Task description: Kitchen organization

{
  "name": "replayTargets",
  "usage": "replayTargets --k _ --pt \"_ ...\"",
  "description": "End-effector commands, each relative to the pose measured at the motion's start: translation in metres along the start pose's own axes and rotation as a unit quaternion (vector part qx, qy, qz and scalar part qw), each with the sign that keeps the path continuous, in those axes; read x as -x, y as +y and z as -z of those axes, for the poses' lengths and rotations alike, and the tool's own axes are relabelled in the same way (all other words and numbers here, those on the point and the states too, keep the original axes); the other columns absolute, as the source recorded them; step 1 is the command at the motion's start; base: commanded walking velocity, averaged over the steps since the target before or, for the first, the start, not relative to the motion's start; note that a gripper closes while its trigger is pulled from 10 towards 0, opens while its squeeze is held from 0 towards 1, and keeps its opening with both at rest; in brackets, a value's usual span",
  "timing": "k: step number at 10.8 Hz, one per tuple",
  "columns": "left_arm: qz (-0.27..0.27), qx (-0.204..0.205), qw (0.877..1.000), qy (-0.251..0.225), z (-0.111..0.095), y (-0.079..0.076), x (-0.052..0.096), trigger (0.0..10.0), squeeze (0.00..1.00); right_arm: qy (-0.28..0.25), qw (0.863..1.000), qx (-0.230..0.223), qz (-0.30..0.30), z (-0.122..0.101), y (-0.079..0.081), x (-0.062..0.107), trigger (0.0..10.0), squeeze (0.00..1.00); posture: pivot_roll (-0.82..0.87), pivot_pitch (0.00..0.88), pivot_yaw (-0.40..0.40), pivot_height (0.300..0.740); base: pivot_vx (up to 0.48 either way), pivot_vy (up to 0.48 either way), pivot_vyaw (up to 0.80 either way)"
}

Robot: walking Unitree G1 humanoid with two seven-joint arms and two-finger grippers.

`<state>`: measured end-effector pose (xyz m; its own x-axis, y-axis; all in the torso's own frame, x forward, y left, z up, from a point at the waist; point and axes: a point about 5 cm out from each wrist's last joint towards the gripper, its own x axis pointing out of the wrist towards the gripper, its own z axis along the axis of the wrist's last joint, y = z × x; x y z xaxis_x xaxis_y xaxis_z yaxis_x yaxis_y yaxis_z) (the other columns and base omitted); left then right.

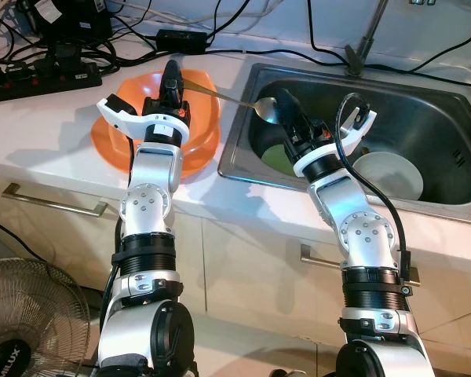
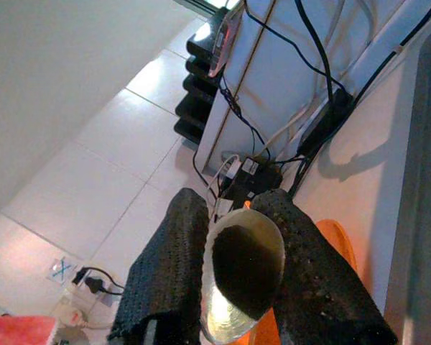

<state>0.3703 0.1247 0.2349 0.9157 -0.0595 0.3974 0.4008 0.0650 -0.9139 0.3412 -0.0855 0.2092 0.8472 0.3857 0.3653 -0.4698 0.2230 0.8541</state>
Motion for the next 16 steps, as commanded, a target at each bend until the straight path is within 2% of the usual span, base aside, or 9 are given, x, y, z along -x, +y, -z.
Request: replayTargets --k 1,4,5,7,10,11,13,15,16 --pt "0.009 0.054 0.998 0.042 0.048 -0.011 -0.004 10.0 0.00 0.004 0.999 -0.047 -0.026 0.022 0.010 -0.002 0.0 0.00 0.07 0.070 -0.030 0.740 0.000 0.000 0.00" --pt "0.006 0.012 0.998 0.062 0.053 -0.011 -0.005 10.0 0.00 0.002 0.998 -0.052 -0.026 0.022 0.009 -0.002 0.0 0.00 0.07 0.071 -0.029 0.740 0.000 0.000 0.00" --pt "0.005 0.004 0.998 0.069 0.055 -0.010 -0.004 10.0 1.00 -0.001 0.998 -0.055 -0.027 0.021 0.009 -0.002 0.0 0.00 0.07 0.071 -0.029 0.740 0.000 0.000 0.00" --pt "0.007 -0.003 0.997 0.076 0.057 -0.011 -0.004 10.0 1.00 -0.024 0.996 -0.076 -0.025 0.015 0.009 -0.003 0.0 0.00 0.07 0.067 -0.027 0.740 0.000 0.000 0.00" --pt "0.018 -0.015 0.996 0.090 0.060 -0.014 -0.003 10.0 1.00 -0.095 0.986 -0.134 -0.002 -0.008 0.000 -0.005 0.0 0.00 0.07 0.065 -0.026 0.740 0.000 0.000 0.00" --pt "0.028 -0.022 0.995 0.098 0.061 -0.018 -0.001 10.0 0.00 -0.116 0.983 -0.143 0.005 -0.015 -0.002 -0.006 0.0 0.00 0.08 0.062 -0.026 0.740 0.000 0.000 0.00" --pt "0.031 -0.026 0.994 0.102 0.060 -0.020 -0.001 10.0 0.00 -0.139 0.977 -0.160 0.015 -0.021 -0.005 -0.009 0.0 0.00 0.08 0.061 -0.027 0.740 0.000 0.000 0.00" --pt "0.047 -0.051 0.991 0.117 0.064 -0.025 0.001 10.0 0.00 -0.168 0.973 -0.156 0.024 -0.032 -0.007 -0.010 0.0 0.00 0.08 0.057 -0.027 0.740 0.000 0.000 0.00" --pt "0.058 -0.094 0.985 0.129 0.065 -0.028 0.003 10.0 0.00 -0.189 0.971 -0.139 0.034 -0.043 -0.009 -0.009 0.0 0.00 0.07 0.057 -0.027 0.740 0.000 0.000 0.00"
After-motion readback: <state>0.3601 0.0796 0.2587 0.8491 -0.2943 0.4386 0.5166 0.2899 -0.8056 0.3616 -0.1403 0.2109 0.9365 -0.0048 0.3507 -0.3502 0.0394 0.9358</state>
